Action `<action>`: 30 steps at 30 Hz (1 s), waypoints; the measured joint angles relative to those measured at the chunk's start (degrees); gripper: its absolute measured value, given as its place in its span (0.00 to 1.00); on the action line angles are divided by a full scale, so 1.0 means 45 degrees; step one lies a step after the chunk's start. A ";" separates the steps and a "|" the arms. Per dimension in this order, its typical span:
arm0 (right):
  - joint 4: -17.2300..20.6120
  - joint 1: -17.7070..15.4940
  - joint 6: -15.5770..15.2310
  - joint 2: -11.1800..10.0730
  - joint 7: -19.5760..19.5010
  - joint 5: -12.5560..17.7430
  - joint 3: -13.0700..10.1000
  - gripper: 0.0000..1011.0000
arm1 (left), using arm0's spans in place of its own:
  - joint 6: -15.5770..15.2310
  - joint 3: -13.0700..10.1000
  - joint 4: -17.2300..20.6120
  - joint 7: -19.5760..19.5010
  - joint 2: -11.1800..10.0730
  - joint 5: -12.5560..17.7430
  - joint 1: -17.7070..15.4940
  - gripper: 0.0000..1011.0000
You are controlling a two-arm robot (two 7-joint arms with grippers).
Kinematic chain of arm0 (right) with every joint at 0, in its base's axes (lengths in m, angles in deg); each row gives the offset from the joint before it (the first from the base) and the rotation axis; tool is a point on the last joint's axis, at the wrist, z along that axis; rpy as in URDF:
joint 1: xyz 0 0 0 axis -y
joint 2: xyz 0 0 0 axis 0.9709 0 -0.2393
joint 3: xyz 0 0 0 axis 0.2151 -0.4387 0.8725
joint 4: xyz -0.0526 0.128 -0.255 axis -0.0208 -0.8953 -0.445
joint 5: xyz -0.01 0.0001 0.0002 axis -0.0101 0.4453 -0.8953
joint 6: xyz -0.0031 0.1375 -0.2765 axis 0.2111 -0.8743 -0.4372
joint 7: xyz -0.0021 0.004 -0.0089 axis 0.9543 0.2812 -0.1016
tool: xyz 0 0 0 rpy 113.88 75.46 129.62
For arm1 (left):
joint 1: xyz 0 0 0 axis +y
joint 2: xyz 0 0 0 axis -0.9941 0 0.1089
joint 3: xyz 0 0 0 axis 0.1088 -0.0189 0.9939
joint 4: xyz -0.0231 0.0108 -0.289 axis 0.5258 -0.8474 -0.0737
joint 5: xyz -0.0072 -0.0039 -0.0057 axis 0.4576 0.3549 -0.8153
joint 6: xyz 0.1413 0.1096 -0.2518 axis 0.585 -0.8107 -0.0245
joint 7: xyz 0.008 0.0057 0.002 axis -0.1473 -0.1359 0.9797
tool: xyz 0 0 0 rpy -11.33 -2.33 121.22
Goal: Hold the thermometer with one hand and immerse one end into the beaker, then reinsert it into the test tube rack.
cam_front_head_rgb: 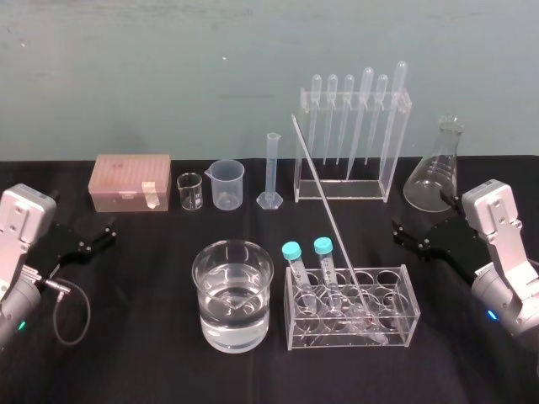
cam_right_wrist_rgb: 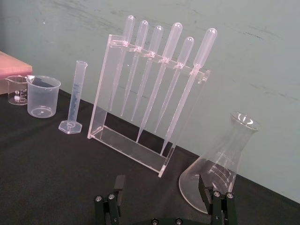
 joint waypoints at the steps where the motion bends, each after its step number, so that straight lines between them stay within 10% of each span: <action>1: 0.0000 0.0000 -0.0001 0.0000 0.0000 0.0000 0.0000 0.99 | 0.0000 0.0000 0.0000 0.0000 0.0000 -0.0001 0.0001 1.00; 12: 0.0250 -0.0113 -0.0183 -0.0076 0.0502 0.0378 -0.0253 0.99 | 0.0000 0.0000 0.0000 0.0000 0.0000 0.0001 0.0000 1.00; 24: 0.3471 -0.1252 -0.2711 -0.1163 0.4051 0.4921 -0.2216 0.99 | 0.0000 0.0000 0.0000 0.0000 0.0000 0.0000 0.0000 1.00; 30: 0.4478 -0.1008 -0.4040 -0.1349 0.5461 0.6256 -0.2301 0.99 | 0.0000 0.0000 0.0000 0.0000 0.0000 0.0000 0.0001 1.00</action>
